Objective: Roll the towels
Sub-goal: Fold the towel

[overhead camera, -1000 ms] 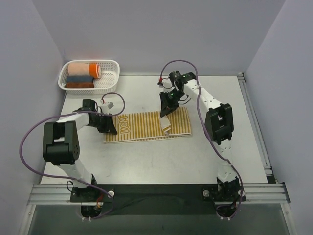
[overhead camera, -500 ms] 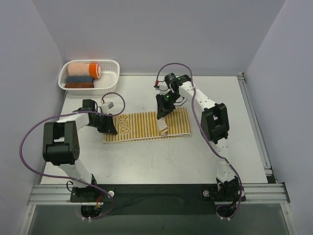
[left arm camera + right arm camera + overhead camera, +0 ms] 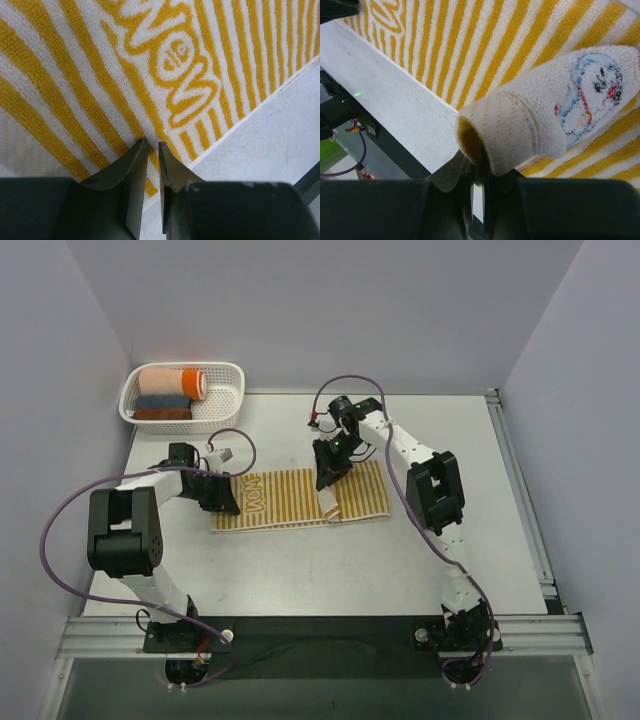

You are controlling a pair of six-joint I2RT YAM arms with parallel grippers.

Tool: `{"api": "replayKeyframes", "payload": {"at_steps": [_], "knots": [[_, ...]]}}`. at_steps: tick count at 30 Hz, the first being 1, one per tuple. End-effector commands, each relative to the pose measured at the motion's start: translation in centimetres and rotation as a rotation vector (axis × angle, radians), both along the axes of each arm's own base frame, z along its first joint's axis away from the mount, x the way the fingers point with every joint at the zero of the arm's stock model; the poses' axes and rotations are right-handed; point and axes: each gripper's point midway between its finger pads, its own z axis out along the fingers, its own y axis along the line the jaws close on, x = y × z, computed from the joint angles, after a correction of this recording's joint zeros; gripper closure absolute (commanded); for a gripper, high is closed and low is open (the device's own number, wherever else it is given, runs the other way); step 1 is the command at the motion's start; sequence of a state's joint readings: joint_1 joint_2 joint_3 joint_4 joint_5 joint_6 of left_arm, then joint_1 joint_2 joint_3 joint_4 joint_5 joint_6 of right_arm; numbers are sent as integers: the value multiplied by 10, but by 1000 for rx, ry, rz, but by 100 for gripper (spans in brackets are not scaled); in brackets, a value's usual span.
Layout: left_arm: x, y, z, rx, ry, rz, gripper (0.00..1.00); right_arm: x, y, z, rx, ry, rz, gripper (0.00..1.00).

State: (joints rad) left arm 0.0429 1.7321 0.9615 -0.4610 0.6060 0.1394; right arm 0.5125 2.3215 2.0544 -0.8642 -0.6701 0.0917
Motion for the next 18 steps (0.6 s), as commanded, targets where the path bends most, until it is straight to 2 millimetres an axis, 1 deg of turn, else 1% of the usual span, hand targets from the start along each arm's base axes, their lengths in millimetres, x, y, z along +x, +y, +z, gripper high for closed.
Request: {"api": "replayKeyframes", "payload": {"at_steps": [1,2,3,4,5,6,7,9,10,11,12,13,14,16,17,18], "knots": [[2,3,0,5,-13,-6,72,-8,3,-8,-5,53,0,100],[2,2,1,2,-13,-7,71,-9,3,-13,-11,64,-2,98],[2,1,2,-2,-16,-8,70,-9,4,-15,-10,69,0,89],[2,1,4,-6,-22,-14,68,-8,6,-14,-3,70,-2,84],[2,-1,7,-20,-27,-19,66,-8,8,-12,11,75,1,79],[2,-2,9,-29,-32,-24,65,-7,11,-8,26,71,2,69],[3,-3,16,-36,-53,-31,63,-7,12,-3,40,67,5,64],[2,-5,25,-63,-75,-41,57,-6,16,15,79,37,21,56],[3,-7,36,-72,-108,-48,55,-5,18,29,104,10,29,52],[2,-6,40,-74,-123,-49,52,-5,18,39,120,-15,39,41],[2,-6,45,-74,-140,-53,52,-5,17,47,128,-35,44,39],[3,-6,56,-70,-176,-57,51,-4,16,55,136,-61,53,37],[3,-7,61,-73,-193,-62,50,-1,10,71,151,-106,56,37],[2,-8,75,-72,-239,-75,50,4,-2,81,150,-146,50,38],[1,-9,78,-68,-248,-80,50,7,-9,87,149,-170,42,39],[1,-9,81,-59,-257,-87,50,17,-26,83,133,-170,4,44]]}}
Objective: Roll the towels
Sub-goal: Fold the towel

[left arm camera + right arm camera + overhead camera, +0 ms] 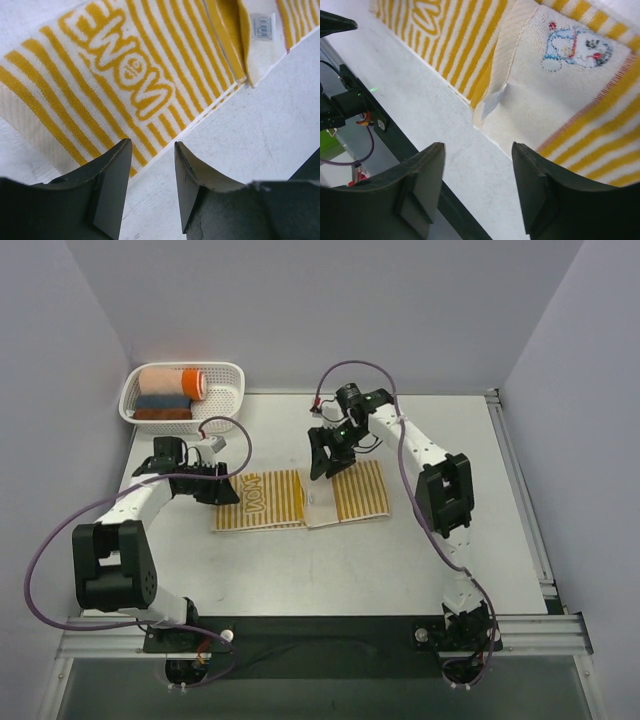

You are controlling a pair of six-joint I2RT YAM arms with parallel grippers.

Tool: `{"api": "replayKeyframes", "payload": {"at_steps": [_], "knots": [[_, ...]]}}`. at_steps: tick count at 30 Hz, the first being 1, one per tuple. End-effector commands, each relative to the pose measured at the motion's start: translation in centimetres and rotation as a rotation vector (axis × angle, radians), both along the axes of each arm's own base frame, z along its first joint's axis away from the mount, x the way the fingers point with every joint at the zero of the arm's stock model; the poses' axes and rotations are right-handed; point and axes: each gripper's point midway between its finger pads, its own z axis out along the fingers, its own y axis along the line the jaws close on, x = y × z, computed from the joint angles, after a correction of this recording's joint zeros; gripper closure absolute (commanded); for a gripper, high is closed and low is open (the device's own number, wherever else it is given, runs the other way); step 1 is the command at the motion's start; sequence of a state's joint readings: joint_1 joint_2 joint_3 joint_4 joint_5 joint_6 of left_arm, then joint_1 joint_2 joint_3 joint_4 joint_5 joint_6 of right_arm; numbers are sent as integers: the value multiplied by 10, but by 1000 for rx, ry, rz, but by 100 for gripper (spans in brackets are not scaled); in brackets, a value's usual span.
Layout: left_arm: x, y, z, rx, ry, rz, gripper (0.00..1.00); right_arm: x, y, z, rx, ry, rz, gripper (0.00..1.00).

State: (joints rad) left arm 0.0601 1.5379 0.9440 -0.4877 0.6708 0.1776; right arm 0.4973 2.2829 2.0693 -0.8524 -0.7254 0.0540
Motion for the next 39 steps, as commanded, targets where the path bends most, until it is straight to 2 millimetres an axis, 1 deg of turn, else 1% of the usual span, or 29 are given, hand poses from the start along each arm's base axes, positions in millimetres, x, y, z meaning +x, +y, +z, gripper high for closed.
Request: {"api": "replayKeyframes", "payload": {"at_steps": [1,2,6,7,8,9,10,13,15,16,18,20,21,22,23,24,25,26,27,28,29,30,31,32,33,35,36,37,39], "knots": [[0,-6,25,-6,-89,-53,50,17,-40,54,37,-130,-34,47],[-2,-7,21,24,-79,-55,51,30,-60,44,13,-121,-79,55],[-5,-7,5,60,-23,-53,58,59,-102,11,-57,-101,-158,75],[-5,-6,-2,65,0,-48,59,65,-108,-4,-76,-88,-163,78],[-5,-6,-5,70,9,-46,59,71,-112,-13,-93,-92,-172,83],[-3,-5,-8,73,14,-44,59,79,-114,-16,-96,-101,-177,85],[-2,-4,-13,84,29,-42,60,81,-115,-33,-109,-80,-171,85],[0,-1,-23,100,58,-37,60,84,-116,-51,-129,-64,-166,86],[-1,1,-29,112,80,-35,60,81,-119,-66,-149,-37,-160,86],[-3,4,-36,127,101,-30,60,75,-122,-75,-163,-12,-156,86],[-3,6,-41,141,116,-29,61,67,-127,-81,-181,7,-146,86],[-6,3,-55,177,153,-48,62,47,-134,-87,-198,51,-135,87],[0,5,-56,188,148,-48,63,37,-137,-90,-211,74,-130,88],[1,7,-67,201,174,-53,64,30,-140,-83,-214,68,-128,88],[8,8,-69,213,172,-53,64,8,-146,-93,-232,131,-122,89],[25,11,-65,231,140,-55,65,-3,-149,-92,-238,149,-118,89],[34,15,-78,258,158,-55,66,-12,-151,-81,-231,141,-118,89],[45,16,-80,270,149,-59,66,-26,-152,-79,-225,170,-114,89],[58,17,-82,278,137,-60,67,-55,-155,-85,-228,241,-106,90],[87,15,-79,278,102,-58,68,-69,-152,-73,-205,247,-102,90],[96,8,-78,266,101,-76,68,-84,-146,-69,-172,274,-92,90],[110,1,-72,250,84,-88,68,-113,-141,-71,-167,332,-57,89],[134,-11,-60,214,42,-107,64,-123,-135,-57,-131,312,-30,89],[141,-21,-52,192,32,-124,61,-134,-123,-46,-57,329,-6,87],[146,-34,-44,165,16,-146,58,-153,-114,-42,-39,353,36,86],[156,-52,-15,122,-49,-181,51,-158,-104,-24,19,323,63,82],[155,-58,-6,122,-67,-191,50,-157,-102,-18,29,309,65,81],[155,-59,10,114,-96,-186,49,-147,-103,-12,41,273,50,80],[143,-60,15,93,-75,-172,49,-132,-108,-8,37,231,26,77]]}}
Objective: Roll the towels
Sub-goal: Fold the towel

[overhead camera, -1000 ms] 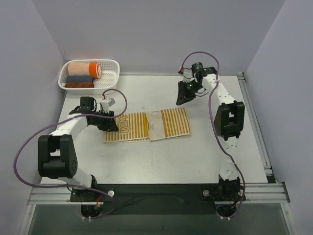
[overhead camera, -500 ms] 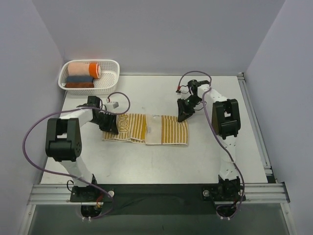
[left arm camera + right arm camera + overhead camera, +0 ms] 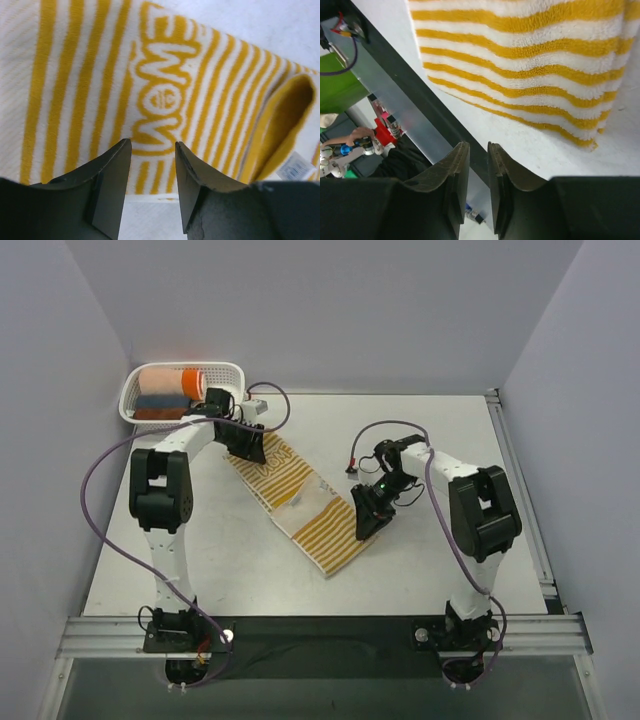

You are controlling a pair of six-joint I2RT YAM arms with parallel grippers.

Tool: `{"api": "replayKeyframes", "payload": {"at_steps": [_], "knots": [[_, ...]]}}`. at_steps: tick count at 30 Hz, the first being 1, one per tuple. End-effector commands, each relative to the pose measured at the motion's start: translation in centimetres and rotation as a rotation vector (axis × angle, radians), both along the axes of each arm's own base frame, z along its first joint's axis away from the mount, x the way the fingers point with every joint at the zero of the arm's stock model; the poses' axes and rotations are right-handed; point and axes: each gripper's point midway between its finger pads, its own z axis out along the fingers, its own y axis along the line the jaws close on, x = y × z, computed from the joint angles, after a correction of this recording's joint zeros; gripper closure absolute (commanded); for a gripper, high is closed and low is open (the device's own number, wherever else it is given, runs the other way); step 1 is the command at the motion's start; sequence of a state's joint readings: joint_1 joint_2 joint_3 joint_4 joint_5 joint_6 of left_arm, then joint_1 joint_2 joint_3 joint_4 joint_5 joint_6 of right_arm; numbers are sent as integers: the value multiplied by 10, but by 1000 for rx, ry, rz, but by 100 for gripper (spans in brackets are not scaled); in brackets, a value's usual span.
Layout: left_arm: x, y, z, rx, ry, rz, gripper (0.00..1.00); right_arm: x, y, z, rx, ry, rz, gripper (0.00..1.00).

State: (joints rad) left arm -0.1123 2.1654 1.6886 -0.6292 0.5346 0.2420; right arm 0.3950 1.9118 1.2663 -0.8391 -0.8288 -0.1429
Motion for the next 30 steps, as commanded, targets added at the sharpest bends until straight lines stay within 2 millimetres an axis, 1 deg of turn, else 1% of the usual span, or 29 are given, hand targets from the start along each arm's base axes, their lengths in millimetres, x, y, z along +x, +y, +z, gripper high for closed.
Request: {"api": "replayKeyframes", "payload": {"at_steps": [1,2,3,4,5,6,7,8,9,10,11,12,13,14,15,16,17,18,19,20,21,22,23,24,25,26,27,29,30], "knots": [[-12,-10,59,-58,-74,-22,49,36,-6,33,82,-104,-74,76],[-17,-10,61,-59,-75,-18,49,42,-7,32,74,-112,-86,73],[-32,-8,50,-57,-30,-7,49,50,-11,28,45,-131,-88,73],[-37,-6,54,-49,-39,1,49,55,-12,19,28,-127,-89,73],[-42,-5,49,-42,-32,10,49,62,-12,16,18,-143,-88,71],[-52,-3,38,-34,3,23,49,65,-12,12,6,-141,-96,71],[-57,-1,32,-23,15,30,50,68,-14,1,-19,-137,-95,70],[-60,1,27,-17,27,35,50,69,-12,-3,-26,-135,-88,70],[-66,2,15,-6,58,41,51,68,-12,-7,-35,-125,-90,70],[-68,1,12,-3,65,38,51,67,-13,-16,-47,-103,-92,70],[-68,1,7,-4,72,39,51,65,-13,-20,-53,-92,-87,70],[-69,0,3,-1,78,34,51,58,-13,-27,-66,-69,-79,71],[-71,0,-7,3,97,30,51,55,-13,-34,-71,-52,-79,73],[-69,-2,-11,3,96,21,51,51,-14,-38,-80,-38,-76,74],[-70,-2,-22,12,115,15,52,44,-13,-43,-92,-21,-65,76],[-64,-2,-23,14,109,16,54,40,-13,-47,-100,-6,-65,81],[-62,-5,-27,15,110,6,54,36,-11,-48,-96,7,-64,85],[-61,-7,-37,19,127,1,55,32,-10,-49,-94,21,-63,88],[-57,-9,-40,19,130,-1,57,21,-6,-51,-98,48,-56,96],[-47,-13,-36,13,110,-6,58,15,-2,-49,-79,70,-58,100],[-45,-19,-45,10,122,-22,59,6,6,-47,-67,85,-40,100],[-41,-24,-47,10,117,-30,60,-5,8,-48,-66,111,-34,100],[-26,-31,-40,4,80,-39,60,-11,12,-45,-53,120,-26,100],[-24,-40,-51,8,93,-58,60,-18,19,-40,-23,131,-13,100],[-25,-45,-54,16,111,-72,60,-24,25,-33,5,128,5,100],[-3,-51,-43,39,35,-106,60,-27,30,-26,39,138,6,100],[0,-54,-53,56,41,-122,60,-27,35,-14,87,134,1,100],[9,-56,-45,48,15,-151,55,-24,37,-4,122,118,-8,89],[15,-62,-31,11,-12,-162,50,-20,36,3,138,93,-14,81]]}}
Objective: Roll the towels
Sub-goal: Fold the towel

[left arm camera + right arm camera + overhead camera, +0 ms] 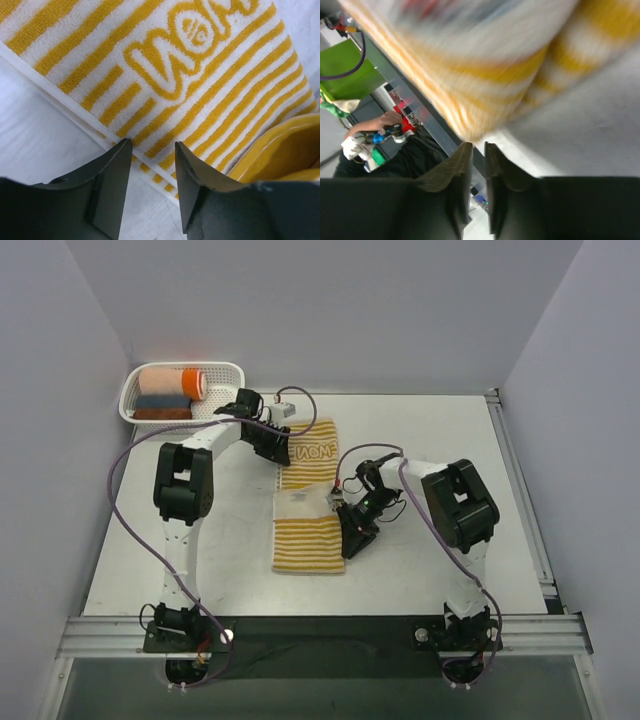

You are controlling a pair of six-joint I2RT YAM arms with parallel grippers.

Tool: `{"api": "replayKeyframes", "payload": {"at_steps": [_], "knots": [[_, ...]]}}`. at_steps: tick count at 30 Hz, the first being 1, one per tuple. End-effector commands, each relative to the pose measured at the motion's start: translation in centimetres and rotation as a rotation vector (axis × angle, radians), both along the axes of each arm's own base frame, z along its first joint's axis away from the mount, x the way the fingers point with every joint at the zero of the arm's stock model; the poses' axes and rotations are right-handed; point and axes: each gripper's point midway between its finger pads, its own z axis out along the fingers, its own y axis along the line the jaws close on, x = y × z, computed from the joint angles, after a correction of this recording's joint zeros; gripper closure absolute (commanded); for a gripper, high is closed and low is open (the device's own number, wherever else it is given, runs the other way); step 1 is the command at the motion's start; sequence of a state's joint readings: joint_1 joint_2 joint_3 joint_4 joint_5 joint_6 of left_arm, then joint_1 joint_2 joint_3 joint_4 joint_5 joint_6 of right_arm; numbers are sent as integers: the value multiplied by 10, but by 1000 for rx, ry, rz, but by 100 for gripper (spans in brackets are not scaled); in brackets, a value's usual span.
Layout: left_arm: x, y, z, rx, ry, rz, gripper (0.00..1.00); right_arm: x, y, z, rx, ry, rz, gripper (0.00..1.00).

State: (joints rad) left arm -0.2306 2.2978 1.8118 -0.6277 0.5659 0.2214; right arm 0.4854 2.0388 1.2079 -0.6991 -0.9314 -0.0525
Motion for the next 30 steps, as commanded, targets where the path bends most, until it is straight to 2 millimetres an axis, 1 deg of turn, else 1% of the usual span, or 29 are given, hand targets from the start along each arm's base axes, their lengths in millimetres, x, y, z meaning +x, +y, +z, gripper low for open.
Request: {"api": "replayKeyframes", "payload": {"at_steps": [1,2,3,4,5,6,7,8,9,10,11,12,13,14,15,16,17,18,19,20,21,22,23,24,26,27,28,29,30], "knots": [[16,5,0,8,-51,-41,48,9,2,44,110,-59,-42,73],[18,4,12,-27,-56,-35,45,19,-2,48,116,-81,-70,73],[18,-1,35,-85,-81,-52,40,29,-5,58,133,-124,-92,72],[17,-1,48,-114,-95,-58,38,38,-7,64,144,-152,-115,72],[16,4,61,-142,-108,-52,36,46,-8,71,154,-179,-136,72],[11,2,91,-187,-151,-70,34,67,-9,86,182,-261,-170,70],[4,5,95,-200,-152,-71,31,78,-10,90,166,-304,-187,65],[1,10,104,-213,-162,-62,30,87,-9,95,170,-351,-187,61],[-6,11,129,-234,-210,-73,29,100,-1,108,183,-399,-195,58],[-19,15,122,-236,-186,-68,26,109,4,113,184,-418,-198,54],[-24,21,127,-239,-199,-65,25,115,9,115,187,-428,-197,54],[-34,25,142,-242,-236,-67,24,120,19,109,190,-410,-194,54],[-39,28,144,-239,-252,-67,23,134,29,121,217,-444,-197,54],[-54,34,131,-223,-239,-80,22,139,37,123,224,-423,-216,54],[-60,41,141,-204,-286,-84,21,145,47,117,243,-397,-216,55],[-64,46,140,-188,-305,-92,21,150,60,125,272,-407,-204,58],[-76,52,127,-162,-304,-112,21,152,68,127,282,-392,-208,59],[-80,61,136,-151,-341,-109,21,156,75,115,273,-375,-207,59],[-87,66,133,-132,-356,-136,21,158,84,115,281,-380,-195,60],[-100,69,135,-119,-370,-152,21,160,87,108,272,-368,-196,60],[-109,70,132,-106,-377,-177,22,165,87,90,240,-354,-205,60],[-122,71,129,-94,-369,-204,22,166,88,82,227,-346,-207,61],[-130,71,127,-59,-409,-261,22,168,86,72,212,-332,-212,62],[-148,71,121,-37,-415,-294,22,169,82,55,183,-313,-215,63],[-170,59,112,9,-458,-405,21,170,72,32,127,-307,-220,66],[-187,56,106,27,-471,-449,21,170,68,17,101,-299,-212,70],[-203,40,100,42,-497,-550,21,169,65,9,79,-296,-212,71],[-211,38,94,84,-511,-592,21,167,62,4,71,-283,-213,72],[-221,31,96,103,-549,-641,21,166,61,-4,61,-269,-212,75]]}}
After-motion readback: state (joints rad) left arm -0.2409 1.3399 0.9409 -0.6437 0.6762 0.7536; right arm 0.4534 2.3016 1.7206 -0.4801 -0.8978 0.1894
